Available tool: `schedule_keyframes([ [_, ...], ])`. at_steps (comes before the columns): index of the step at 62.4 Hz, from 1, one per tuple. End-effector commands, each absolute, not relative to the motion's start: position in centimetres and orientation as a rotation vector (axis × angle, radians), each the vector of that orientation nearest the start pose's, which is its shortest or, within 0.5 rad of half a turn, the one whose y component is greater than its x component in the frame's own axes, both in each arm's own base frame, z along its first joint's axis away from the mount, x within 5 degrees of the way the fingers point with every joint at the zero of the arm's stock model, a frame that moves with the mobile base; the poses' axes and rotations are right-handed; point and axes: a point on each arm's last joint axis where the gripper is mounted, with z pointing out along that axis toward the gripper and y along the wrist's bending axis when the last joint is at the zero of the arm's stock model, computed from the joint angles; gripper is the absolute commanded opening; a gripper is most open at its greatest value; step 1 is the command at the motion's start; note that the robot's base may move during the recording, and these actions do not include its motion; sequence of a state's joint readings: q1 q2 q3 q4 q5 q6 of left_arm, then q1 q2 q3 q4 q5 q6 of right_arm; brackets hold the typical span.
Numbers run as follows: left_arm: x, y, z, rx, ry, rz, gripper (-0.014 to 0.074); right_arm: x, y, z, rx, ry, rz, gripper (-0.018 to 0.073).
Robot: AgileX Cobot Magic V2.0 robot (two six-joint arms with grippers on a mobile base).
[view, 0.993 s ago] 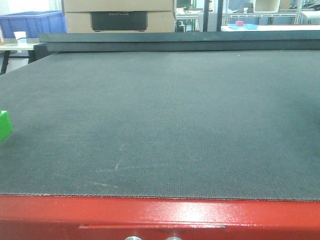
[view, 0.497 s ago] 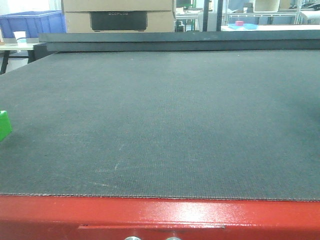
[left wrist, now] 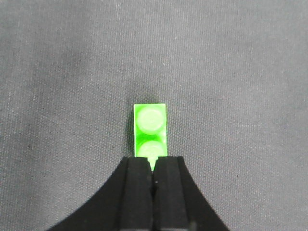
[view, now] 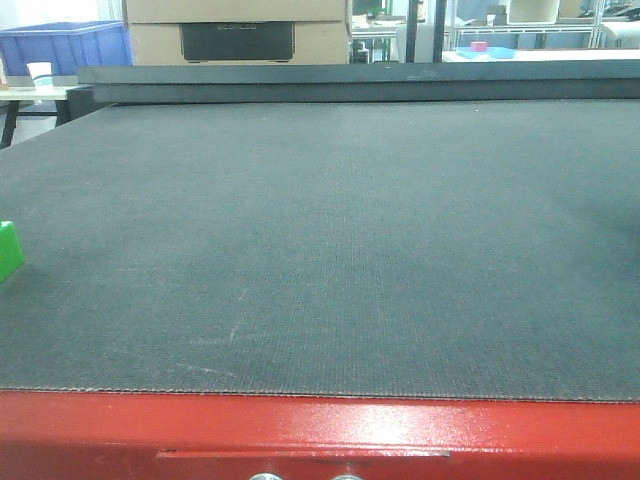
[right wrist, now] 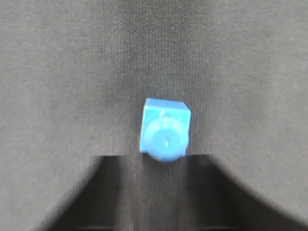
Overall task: Grab block from conveyor and place in blue bin
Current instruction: 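Close left gripper on green block and right gripper on blue block, then lift both held blocks up off the conveyor belt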
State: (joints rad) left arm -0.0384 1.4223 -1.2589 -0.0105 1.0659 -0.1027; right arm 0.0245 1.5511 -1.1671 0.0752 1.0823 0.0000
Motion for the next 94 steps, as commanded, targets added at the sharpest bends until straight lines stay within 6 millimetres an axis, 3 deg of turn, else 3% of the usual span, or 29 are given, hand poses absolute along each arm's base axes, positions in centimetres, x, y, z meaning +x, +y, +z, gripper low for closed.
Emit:
schedule_keyframes([
  [1, 28.6, -1.1, 33.0, -0.104, 2.707, -0.062, -0.0111, 30.2, 1.2, 25.4, 0.024, 2.969, 0.118, 0.0368],
  [24, 28.6, -1.1, 33.0, -0.104, 2.709, -0.062, -0.0111, 32.4, 0.4, 21.3, 0.082, 3.037, 0.121, 0.0381],
  [45, 28.6, -1.1, 33.0, -0.104, 2.705, -0.062, -0.0111, 32.5, 0.2, 20.9, 0.094, 3.049, 0.121, 0.0374],
  [60, 28.6, -1.1, 33.0, -0.104, 2.705, -0.062, -0.0111, 32.2, 0.2, 20.8, 0.094, 3.073, 0.123, 0.0215],
  [66, 28.6, -1.1, 33.0, -0.105, 2.71, -0.064, -0.0111, 32.1, 0.2, 20.8, 0.093, 3.089, 0.124, 0.0074],
  [72, 28.4, -1.1, 33.0, -0.105, 2.735, -0.062, -0.0111, 31.9, 0.2, 21.0, 0.092, 3.091, 0.125, -0.0162],
  [86, 28.4, -1.8, 34.5, -0.087, 2.755, -0.063, -0.0111, 31.0, 0.4, 23.9, 0.096, 3.002, 0.147, -0.0168],
  [94, 29.2, -2.2, 34.0, -0.121, 2.734, -0.005, -0.0111, 30.4, 0.6, 25.6, 0.105, 2.934, 0.178, -0.0168],
])
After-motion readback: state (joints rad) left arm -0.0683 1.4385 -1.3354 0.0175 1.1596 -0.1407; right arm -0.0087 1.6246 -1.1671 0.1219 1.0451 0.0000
